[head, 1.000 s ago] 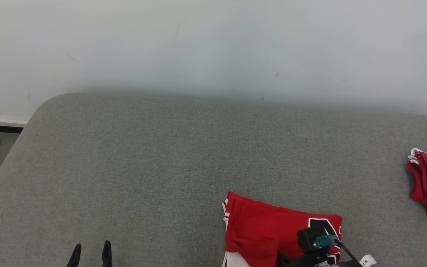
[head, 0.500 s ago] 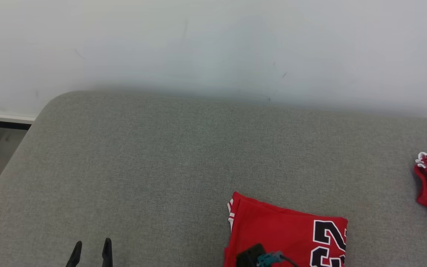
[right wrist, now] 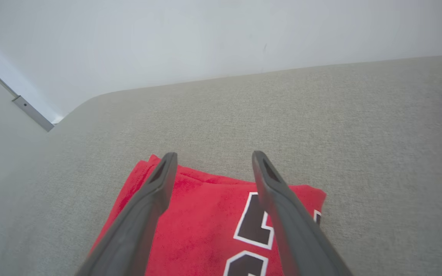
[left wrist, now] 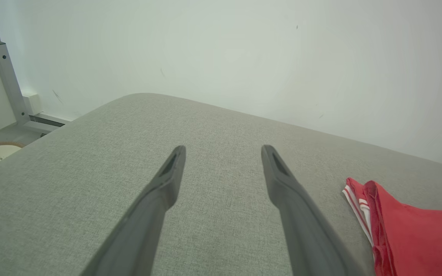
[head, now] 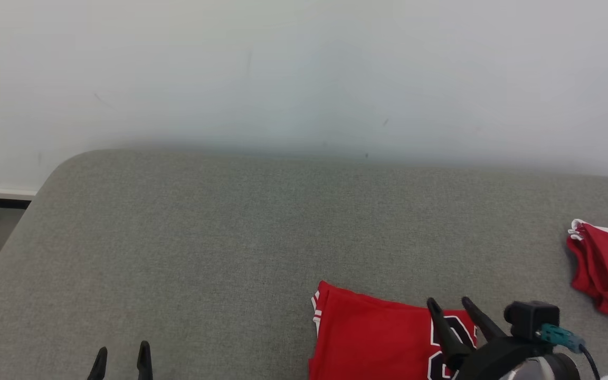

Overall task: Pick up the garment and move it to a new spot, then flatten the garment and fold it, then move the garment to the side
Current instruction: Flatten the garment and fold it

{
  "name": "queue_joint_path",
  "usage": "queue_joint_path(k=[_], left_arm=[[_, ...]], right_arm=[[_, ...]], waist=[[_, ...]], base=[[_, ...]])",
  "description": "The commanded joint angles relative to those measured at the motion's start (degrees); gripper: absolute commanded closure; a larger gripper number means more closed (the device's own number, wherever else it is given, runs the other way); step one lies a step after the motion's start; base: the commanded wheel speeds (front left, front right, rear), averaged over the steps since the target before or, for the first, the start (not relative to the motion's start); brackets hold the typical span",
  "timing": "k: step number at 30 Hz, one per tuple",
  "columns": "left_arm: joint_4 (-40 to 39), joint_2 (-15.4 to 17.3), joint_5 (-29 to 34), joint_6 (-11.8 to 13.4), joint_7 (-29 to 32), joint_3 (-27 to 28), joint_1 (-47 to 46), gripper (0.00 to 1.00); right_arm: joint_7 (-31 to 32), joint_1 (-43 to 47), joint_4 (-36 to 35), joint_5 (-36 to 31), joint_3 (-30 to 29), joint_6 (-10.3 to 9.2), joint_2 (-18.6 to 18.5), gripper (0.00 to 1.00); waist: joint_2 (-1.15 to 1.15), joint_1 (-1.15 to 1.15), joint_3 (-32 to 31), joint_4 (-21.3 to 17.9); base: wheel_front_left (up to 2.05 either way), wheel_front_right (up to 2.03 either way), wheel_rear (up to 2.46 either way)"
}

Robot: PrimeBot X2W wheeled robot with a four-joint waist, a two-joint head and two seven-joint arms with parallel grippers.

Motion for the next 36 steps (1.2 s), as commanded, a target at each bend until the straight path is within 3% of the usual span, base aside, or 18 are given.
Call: queue_joint_path(k=[1, 11, 18, 28, 36], left_arm=[[-0.13, -0.26, -0.39, 0.32, -0.34, 0.22, 0.75, 0.0], [-0.56, -0.12, -0.55, -0.14, -0.39, 0.01, 0.79, 0.0], [-0.1, -0.01, -0.21, -0.34, -0.36, -0.67, 0.92, 0.0], [-1.05, -0.16, 0.08, -0.11, -0.37, 0.48, 2.33, 0.0], [-1.26, -0.95, 0.51, 0.21, -0.34, 1.2, 3.15, 0.0]], right_arm=[[-0.19, 1.68, 0.03, -1.22, -1.83, -0.15, 0.02, 0.0], [6.29, 6.91, 1.18, -5.0, -12.07, -0.15, 0.03, 0.0], [8.71, 6.1, 1.68, -4.34, -11.31, -0.15, 0.0, 0.0], [-2.06, 6.8, -2.68, -4.88, -9.33, -0.15, 0.0, 0.0], [-10.57, 8.4, -5.1, -8.36, -11.39, -0.15, 0.0, 0.0]], waist=[[0.0, 0.0, -0.65, -0.85], [0.0, 0.0, -1.09, -3.39], [0.0, 0.0, -0.95, -3.12], [0.0, 0.0, -2.25, -3.03], [0.0, 0.0, -3.84, -4.53]], base=[[0.0, 0.0, 0.0], [0.0, 0.0, 0.0], [0.0, 0.0, 0.0], [0.0, 0.0, 0.0], [0.0, 0.0, 0.0]])
